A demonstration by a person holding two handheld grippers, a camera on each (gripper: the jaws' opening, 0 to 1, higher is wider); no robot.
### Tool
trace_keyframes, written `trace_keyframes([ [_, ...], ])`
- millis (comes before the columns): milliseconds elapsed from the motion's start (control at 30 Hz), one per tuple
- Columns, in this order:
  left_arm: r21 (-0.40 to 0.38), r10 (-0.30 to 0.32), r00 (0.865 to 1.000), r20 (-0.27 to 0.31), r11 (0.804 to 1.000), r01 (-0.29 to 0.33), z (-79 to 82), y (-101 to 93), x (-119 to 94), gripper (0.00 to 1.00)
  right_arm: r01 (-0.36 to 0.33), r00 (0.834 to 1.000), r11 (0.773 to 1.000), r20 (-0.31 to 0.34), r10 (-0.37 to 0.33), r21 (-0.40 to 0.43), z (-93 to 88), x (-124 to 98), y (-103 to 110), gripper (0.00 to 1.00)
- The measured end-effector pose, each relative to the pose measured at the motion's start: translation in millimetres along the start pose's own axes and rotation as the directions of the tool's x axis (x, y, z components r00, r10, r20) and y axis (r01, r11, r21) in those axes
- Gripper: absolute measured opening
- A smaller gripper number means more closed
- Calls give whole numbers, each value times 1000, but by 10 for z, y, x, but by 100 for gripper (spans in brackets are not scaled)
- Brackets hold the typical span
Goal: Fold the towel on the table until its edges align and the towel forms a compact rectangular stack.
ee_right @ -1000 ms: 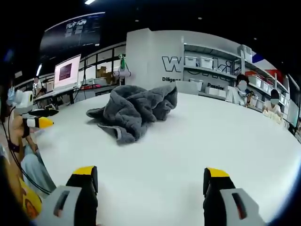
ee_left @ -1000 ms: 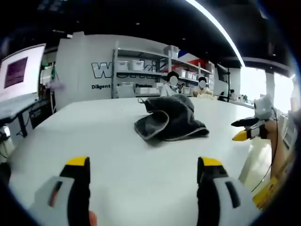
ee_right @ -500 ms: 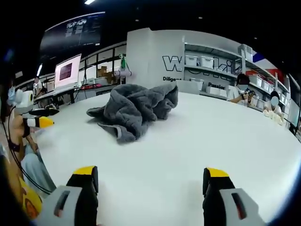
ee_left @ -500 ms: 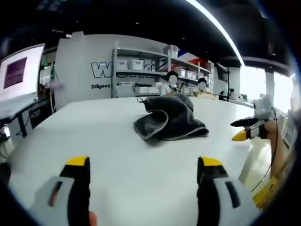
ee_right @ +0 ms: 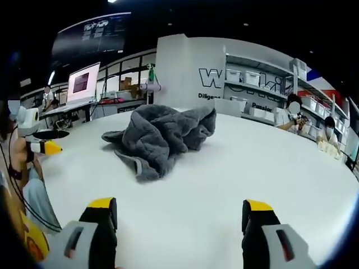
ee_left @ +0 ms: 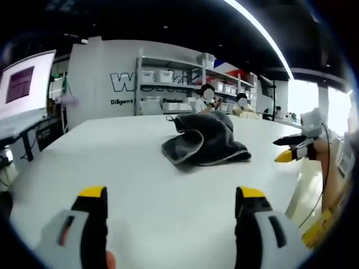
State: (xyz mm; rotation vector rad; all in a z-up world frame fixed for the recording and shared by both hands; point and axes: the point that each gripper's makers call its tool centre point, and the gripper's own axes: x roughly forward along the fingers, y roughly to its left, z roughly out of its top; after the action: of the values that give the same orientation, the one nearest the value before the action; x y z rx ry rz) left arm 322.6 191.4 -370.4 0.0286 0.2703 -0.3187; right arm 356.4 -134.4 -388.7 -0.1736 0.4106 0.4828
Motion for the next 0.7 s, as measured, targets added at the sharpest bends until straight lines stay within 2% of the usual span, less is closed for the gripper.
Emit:
trace_keyframes([
  [267,-2,3,1000,-1,1000,-3,-3,-10,-3,99,-63,998,990,-13,62,-124,238,212,65,97],
  [500,0,-2,1000,7,1000,2,18,-53,-26,99,-71,998,968,-20,68,-243,428,343,116,94],
  [600,0,1,1000,8,1000,-1,17,-57,-41,99,-89,996,948,-9,91,-305,501,391,256,91],
  [700,0,2,1000,10,1000,-2,20,-61,-57,99,-152,988,915,-20,156,-374,512,470,526,86],
])
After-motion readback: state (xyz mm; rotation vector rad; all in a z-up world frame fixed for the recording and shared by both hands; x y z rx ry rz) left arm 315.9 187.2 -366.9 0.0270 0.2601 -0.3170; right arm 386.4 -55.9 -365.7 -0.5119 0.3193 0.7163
